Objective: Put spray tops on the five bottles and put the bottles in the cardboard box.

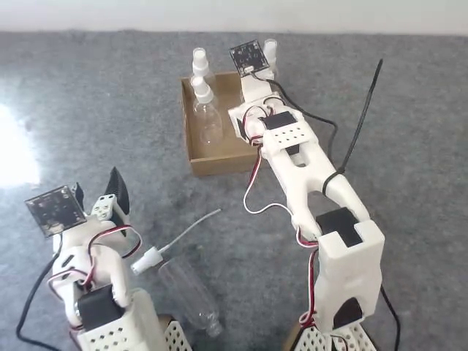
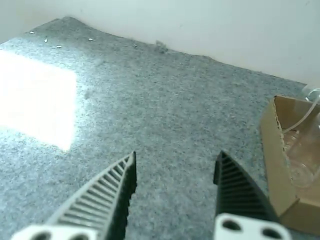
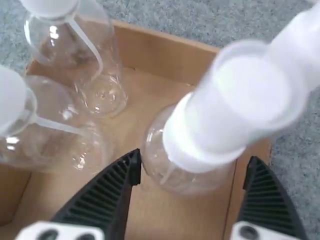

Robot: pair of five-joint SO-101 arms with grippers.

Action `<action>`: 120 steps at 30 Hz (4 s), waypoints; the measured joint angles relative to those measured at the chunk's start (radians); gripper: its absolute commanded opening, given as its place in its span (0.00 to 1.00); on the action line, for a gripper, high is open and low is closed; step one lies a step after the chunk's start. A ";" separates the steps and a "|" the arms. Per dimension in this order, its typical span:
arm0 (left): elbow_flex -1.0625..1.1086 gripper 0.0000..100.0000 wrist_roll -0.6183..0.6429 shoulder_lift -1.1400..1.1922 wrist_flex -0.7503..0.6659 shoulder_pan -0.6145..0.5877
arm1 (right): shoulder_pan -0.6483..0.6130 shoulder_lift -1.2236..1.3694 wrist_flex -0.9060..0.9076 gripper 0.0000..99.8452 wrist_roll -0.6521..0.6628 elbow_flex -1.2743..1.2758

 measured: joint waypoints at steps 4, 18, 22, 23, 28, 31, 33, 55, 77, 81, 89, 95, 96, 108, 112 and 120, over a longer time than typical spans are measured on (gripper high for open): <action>0.000 0.24 0.000 0.000 0.000 0.000 | 0.000 0.000 0.002 0.29 0.000 0.000; 0.000 0.24 0.000 0.000 0.000 0.000 | -0.015 -0.077 0.163 0.29 0.000 0.000; 0.000 0.24 0.000 0.000 0.000 0.000 | -0.018 -0.112 0.218 0.29 0.000 0.000; 0.000 0.24 0.000 0.000 0.000 0.000 | -0.020 -0.123 0.230 0.29 0.000 0.000; 0.000 0.24 0.000 0.000 0.000 0.000 | -0.020 -0.181 0.304 0.29 -0.012 0.000; 0.000 0.24 0.000 0.000 0.000 0.000 | -0.020 -0.219 0.353 0.29 -0.034 0.000; 0.000 0.24 0.000 0.000 0.000 0.000 | -0.020 -0.244 0.388 0.29 -0.038 0.000; 0.000 0.24 0.000 0.000 0.000 0.000 | -0.044 -0.605 0.813 0.29 -0.038 0.000; 0.037 0.24 0.000 0.000 -0.094 -0.098 | -0.601 -0.740 1.063 0.29 -0.285 0.232; 0.037 0.24 0.000 0.000 -0.097 -0.098 | -0.651 -0.740 0.930 0.29 -0.295 0.361; 0.037 0.24 0.000 0.000 -0.097 -0.118 | -0.717 -0.740 0.773 0.29 -0.298 0.460; 0.037 0.24 0.086 0.000 -0.097 -0.196 | -0.792 -0.740 0.621 0.29 -0.362 0.568; 0.037 0.24 0.095 0.000 -0.097 -0.204 | -0.801 -0.740 0.595 0.29 -0.367 0.586; 0.037 0.24 0.109 0.000 -0.129 -0.210 | -0.872 -0.740 0.373 0.29 -0.374 0.750; 0.037 0.24 0.109 0.000 -0.129 -0.210 | -0.876 -0.740 0.293 0.29 -0.374 0.802; 0.037 0.24 0.109 0.000 -0.129 -0.210 | -0.876 -0.736 0.278 0.29 -0.374 0.810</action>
